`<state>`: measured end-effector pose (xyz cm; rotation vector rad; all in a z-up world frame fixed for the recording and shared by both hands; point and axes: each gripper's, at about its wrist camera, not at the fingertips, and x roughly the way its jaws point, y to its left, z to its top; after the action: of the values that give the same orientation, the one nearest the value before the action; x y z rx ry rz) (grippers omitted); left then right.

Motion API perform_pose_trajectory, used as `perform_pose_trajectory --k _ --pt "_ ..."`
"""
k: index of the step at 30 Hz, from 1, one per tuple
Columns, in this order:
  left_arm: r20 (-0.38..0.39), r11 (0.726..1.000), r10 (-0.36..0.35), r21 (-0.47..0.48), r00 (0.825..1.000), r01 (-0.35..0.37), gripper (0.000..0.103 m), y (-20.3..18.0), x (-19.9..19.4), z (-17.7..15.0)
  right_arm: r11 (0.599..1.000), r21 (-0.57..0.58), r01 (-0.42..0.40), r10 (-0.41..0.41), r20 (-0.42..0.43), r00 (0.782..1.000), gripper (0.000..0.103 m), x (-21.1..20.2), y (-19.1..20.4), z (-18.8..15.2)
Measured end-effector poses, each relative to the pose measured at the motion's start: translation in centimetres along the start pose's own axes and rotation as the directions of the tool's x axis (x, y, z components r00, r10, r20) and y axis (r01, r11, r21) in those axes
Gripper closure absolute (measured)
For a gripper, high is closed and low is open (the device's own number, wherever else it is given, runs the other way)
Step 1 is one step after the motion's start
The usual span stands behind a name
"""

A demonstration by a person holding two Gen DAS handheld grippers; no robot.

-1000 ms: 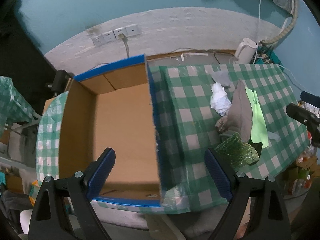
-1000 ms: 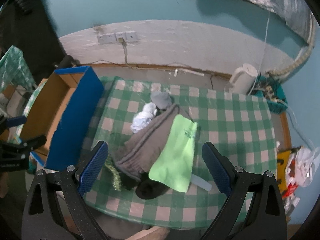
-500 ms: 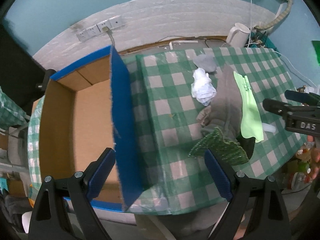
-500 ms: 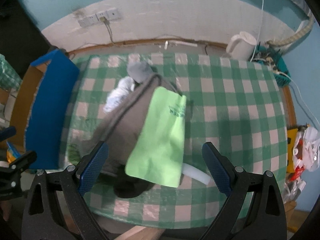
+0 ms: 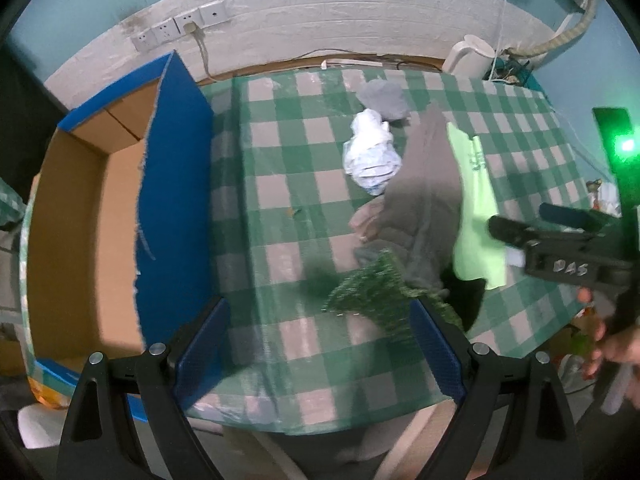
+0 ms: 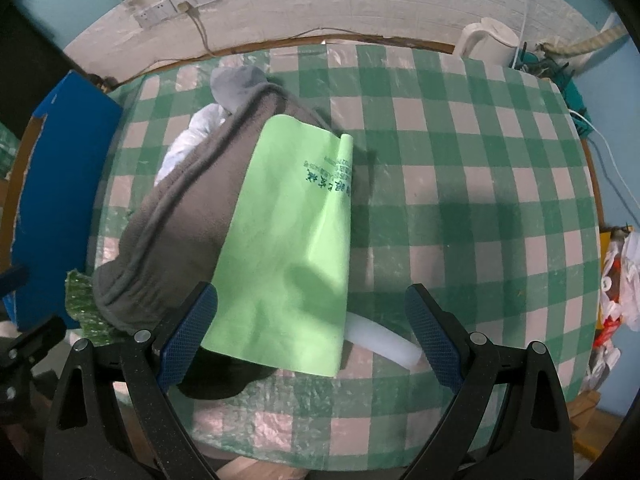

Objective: Organize soft objects
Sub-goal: 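Move the left tool to the green scrubber while the right tool approaches the lime-green cloth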

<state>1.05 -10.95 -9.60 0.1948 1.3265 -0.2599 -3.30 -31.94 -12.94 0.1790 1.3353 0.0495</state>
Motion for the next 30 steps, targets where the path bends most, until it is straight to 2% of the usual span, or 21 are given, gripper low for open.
perform_pose_trajectory --k 11,16,22,30 --pt "-0.045 0.999 0.04 0.024 0.998 -0.039 0.011 -3.2 2.1 0.9 1.0 -0.013 0.017 -0.017 0.003 1.0 0.008 0.6 -0.5 -0.9" --pt "-0.091 0.998 0.049 0.03 0.995 -0.046 0.011 -3.6 3.9 0.6 1.0 0.002 0.027 -0.027 -0.002 1.0 0.008 0.8 -1.3 -1.1" --pt "-0.104 0.998 0.054 0.027 0.993 -0.052 0.011 -2.7 4.9 0.0 0.999 0.014 0.033 -0.033 -0.008 0.999 0.008 1.1 -2.0 -1.5" --pt "-0.176 0.997 0.079 0.011 0.981 -0.078 0.011 -0.9 7.5 -1.4 0.999 0.003 0.033 -0.033 0.003 0.999 0.008 0.8 -1.6 -1.4"
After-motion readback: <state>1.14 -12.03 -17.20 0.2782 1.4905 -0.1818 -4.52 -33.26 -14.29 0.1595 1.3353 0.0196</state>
